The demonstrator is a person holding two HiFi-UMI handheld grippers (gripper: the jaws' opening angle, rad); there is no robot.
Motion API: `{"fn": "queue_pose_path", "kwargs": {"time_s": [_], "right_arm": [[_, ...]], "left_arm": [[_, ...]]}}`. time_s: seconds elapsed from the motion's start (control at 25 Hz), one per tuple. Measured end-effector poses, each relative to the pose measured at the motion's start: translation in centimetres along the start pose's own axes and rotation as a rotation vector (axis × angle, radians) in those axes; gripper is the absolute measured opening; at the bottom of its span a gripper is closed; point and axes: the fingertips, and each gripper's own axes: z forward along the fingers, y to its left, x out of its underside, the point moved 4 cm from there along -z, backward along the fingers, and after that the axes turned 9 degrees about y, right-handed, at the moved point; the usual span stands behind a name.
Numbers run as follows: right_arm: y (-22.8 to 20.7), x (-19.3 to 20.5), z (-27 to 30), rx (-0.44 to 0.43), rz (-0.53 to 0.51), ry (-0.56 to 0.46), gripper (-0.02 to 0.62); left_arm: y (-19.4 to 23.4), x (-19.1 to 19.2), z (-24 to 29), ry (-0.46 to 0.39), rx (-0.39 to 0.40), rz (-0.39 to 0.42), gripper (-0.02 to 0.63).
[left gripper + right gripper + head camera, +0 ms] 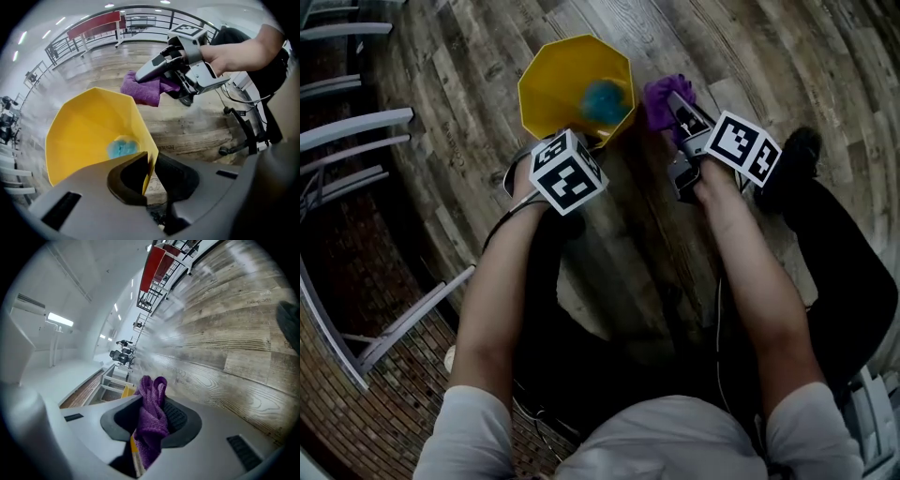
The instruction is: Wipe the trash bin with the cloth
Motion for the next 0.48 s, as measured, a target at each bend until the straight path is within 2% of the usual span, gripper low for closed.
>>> {"fn": "queue_pose_path", "kwargs": {"time_s": [0.08,0.24,0.36,0.48], "right_arm": [[0.3,-0.2,0.3,-0.018,0.006,0.009,0.115],[-0.9,-1.6,0.8,-0.042,0.045,0.0,0.115],[-0.8,-1.0,-0.1,-0.033,0.074,-0.019,0.115],[0.3,1.3,-1.6,-0.055,0.058,-0.019,0.115]], "left_arm": [[0.0,0.0,-0.1,0.007,0.018,-0.021,0.048],[0.0,-1.4,-0.1,0.049,0.046,0.018,0.041],[-0.9,-1.6,-0.7,0.058,-0.002,0.084,0.026],[-2.9,-0.5,-1.3,0.057,-0.044,0.09,0.02]]}}
